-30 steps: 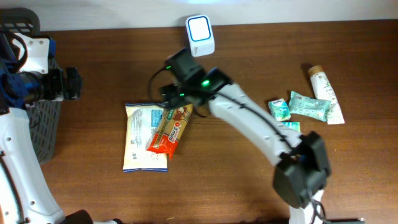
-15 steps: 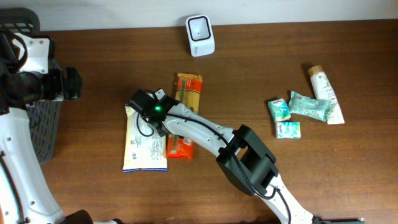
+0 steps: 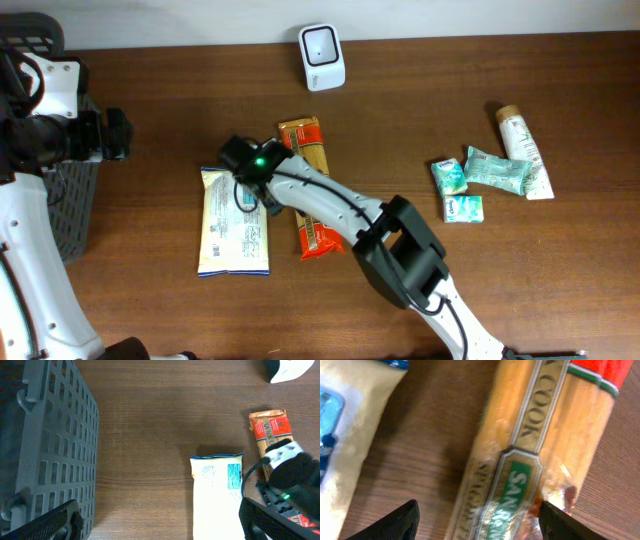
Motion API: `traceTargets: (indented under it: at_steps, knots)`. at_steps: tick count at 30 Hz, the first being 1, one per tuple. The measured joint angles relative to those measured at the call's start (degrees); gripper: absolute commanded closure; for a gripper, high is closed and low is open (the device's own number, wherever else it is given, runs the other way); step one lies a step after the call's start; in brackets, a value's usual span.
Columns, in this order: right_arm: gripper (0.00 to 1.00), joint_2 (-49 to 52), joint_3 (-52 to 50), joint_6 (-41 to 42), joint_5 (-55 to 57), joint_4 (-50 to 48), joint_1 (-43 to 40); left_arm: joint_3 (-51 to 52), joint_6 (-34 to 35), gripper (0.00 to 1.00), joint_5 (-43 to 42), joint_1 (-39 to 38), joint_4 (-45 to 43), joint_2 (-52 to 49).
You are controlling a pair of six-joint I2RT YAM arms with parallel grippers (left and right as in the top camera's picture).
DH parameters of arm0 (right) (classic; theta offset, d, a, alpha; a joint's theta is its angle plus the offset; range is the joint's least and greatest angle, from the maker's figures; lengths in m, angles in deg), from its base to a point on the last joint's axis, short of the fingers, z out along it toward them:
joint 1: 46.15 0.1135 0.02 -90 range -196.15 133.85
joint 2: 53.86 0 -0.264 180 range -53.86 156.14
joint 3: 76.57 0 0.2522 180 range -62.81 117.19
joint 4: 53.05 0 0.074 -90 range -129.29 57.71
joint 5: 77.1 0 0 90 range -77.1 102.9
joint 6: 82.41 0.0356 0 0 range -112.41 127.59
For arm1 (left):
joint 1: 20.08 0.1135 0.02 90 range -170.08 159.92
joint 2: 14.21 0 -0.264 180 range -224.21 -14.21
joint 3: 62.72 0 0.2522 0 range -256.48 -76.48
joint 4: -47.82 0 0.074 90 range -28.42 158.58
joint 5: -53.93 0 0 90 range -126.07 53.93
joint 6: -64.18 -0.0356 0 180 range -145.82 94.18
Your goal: Scan the item barcode
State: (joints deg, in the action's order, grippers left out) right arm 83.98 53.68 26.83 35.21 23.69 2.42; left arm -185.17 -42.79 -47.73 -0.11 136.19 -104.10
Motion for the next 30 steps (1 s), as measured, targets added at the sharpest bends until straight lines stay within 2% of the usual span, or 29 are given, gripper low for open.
traceTargets:
  at_steps: [2,4,7,10,14,18,20,23,24,25,27,29,30]
  knots:
    - [0.26,0.85,-0.04,-0.17,1.97,0.83,0.79,0.0,0.0,0.01,0.02,0.0,-0.02,0.0]
    - [0.35,1.16,-1.51,-0.76,4.5,-1.77,0.81,0.0,0.0,0.01,0.02,0.0,-0.02,0.0]
    - [0.7,0.92,-3.63,-2.03,7.76,-3.8,0.85,0.0,0.0,0.01,0.02,0.0,0.0,0.0]
    - [0.96,0.74,-5.35,-2.75,12.2,-3.08,0.98,0.0,0.0,0.01,0.02,0.0,-0.02,0.0]
    - [0.96,0.33,-4.63,-3.1,14.1,-0.24,1.09,0.0,0.0,0.01,0.02,0.0,0.0,0.0]
    - [0.96,-0.07,0.83,-2.69,5.16,7.61,-0.48,0.0,0.0,0.01,0.02,0.0,-0.02,0.0]
    - [0.96,-2.6,2.36,-3.61,-3.19,9.29,-2.29,0.0,0.0,0.01,0.02,0.0,-0.04,0.0]
    - [0.96,-9.88,3.3,-8.85,-24.35,12.72,-8.68,0.0,0.0,0.01,0.02,0.0,-0.02,0.0]
    - [0.96,-11.72,3.32,-12.33,-34.77,13.77,-12.81,0.0,0.0,0.01,0.02,0.0,0.0,0.0]
    - [0.96,-12.02,2.97,-13.97,-39.17,13.53,-14.88,0.0,0.0,0.01,0.02,0.0,0.0,0.0]
    - [0.96,-12.31,-1.42,-17.07,-48.59,8.66,-19.21,0.0,0.0,0.01,0.0,0.0,0.0,0.0]
    - [0.96,-12.2,-9.84,-18.75,-55.58,1.29,-22.36,0.0,0.0,0.01,0.02,0.0,0.0,0.0]
    - [0.92,-12.04,-14.95,-19.67,-59.34,-2.99,-23.39,0.0,0.0,0.01,0.0,0.0,0.0,0.0]
